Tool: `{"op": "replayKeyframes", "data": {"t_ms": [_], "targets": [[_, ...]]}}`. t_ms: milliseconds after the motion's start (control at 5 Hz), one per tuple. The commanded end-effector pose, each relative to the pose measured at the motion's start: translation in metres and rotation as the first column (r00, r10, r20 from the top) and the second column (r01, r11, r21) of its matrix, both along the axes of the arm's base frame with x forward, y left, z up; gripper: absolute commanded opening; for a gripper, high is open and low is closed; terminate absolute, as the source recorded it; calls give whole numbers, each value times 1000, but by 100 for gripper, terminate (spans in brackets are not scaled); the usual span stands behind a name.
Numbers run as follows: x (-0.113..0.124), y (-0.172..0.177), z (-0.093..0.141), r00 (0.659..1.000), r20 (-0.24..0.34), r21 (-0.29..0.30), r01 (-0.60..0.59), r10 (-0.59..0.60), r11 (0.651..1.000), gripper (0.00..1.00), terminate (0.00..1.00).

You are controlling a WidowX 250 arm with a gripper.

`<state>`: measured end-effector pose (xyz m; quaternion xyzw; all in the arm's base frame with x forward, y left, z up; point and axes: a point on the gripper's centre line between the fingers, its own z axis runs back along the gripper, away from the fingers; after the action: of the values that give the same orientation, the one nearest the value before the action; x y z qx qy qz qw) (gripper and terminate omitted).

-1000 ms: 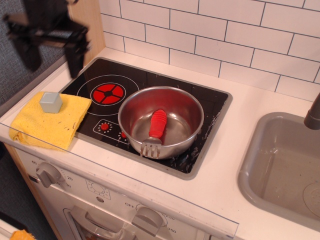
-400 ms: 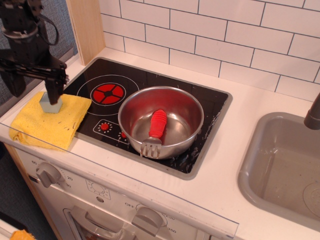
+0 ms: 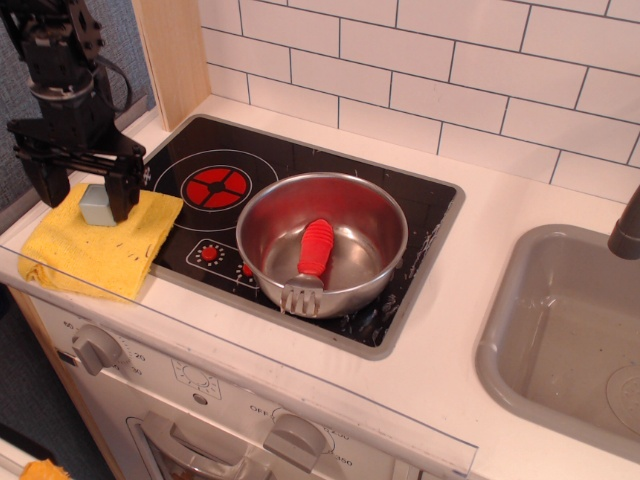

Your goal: Place the blue cube on the top left burner.

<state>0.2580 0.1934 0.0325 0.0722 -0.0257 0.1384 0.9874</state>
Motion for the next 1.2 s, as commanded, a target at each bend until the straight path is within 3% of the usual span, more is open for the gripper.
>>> {"op": "replayKeyframes", "data": {"t_ms": [0, 400, 800, 1000], "targets": [[5, 6, -2, 1000, 7, 61, 6, -6, 998, 0, 0], [5, 5, 7, 1000, 15, 70, 2, -3, 998, 0, 0], [11, 1, 50, 998, 65, 82, -23, 18, 996, 0, 0], [26, -6, 73, 994, 112, 102, -12, 1, 995, 0, 0]]}}
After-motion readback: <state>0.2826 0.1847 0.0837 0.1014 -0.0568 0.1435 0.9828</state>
